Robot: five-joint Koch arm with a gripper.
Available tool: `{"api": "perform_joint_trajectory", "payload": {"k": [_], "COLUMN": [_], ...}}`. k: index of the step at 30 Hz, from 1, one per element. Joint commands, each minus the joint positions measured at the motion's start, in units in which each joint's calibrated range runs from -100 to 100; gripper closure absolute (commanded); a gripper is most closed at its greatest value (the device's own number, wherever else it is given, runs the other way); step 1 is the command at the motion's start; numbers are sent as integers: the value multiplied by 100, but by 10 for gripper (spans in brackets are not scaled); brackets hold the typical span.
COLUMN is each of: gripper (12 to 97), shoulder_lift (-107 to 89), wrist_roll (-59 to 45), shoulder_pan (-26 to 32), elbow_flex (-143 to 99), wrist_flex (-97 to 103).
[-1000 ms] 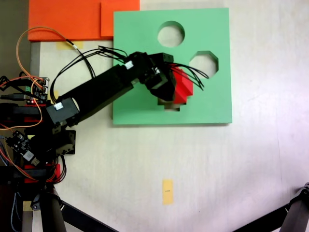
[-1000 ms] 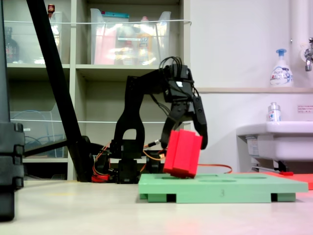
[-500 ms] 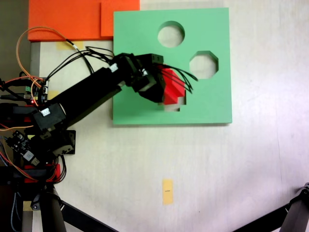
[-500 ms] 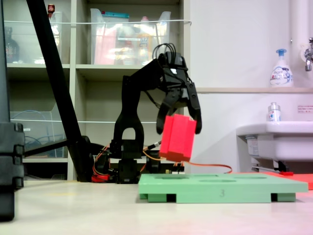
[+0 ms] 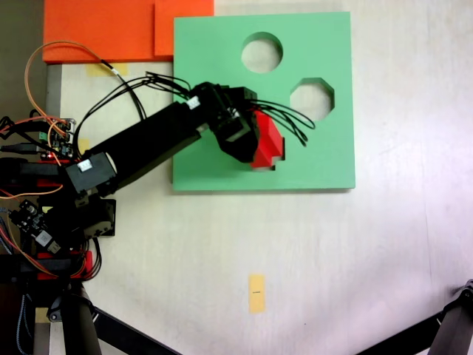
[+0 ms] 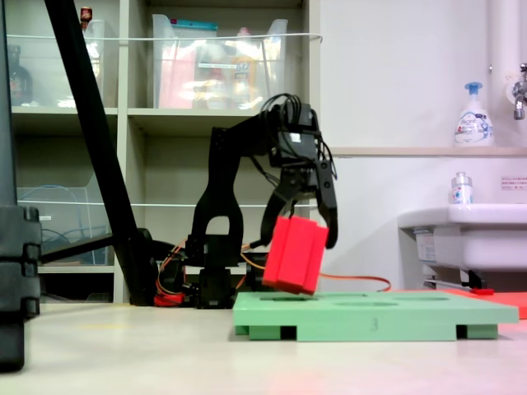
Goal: Put the cross columnar block into the corresponding hole
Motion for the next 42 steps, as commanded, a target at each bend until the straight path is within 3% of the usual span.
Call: {"api": "perform_joint_trajectory", "payload": {"k": [1, 27, 35, 42], "gripper": [702, 702, 701, 601], "shoulder_lift": [8, 944, 1321, 1405], "wrist_roll": [-39, 10, -449, -630], "shoulder_pan": [0, 24, 20, -15], "elbow_flex": [175, 125, 145, 145], "wrist_flex": [-15, -140, 110, 177]}}
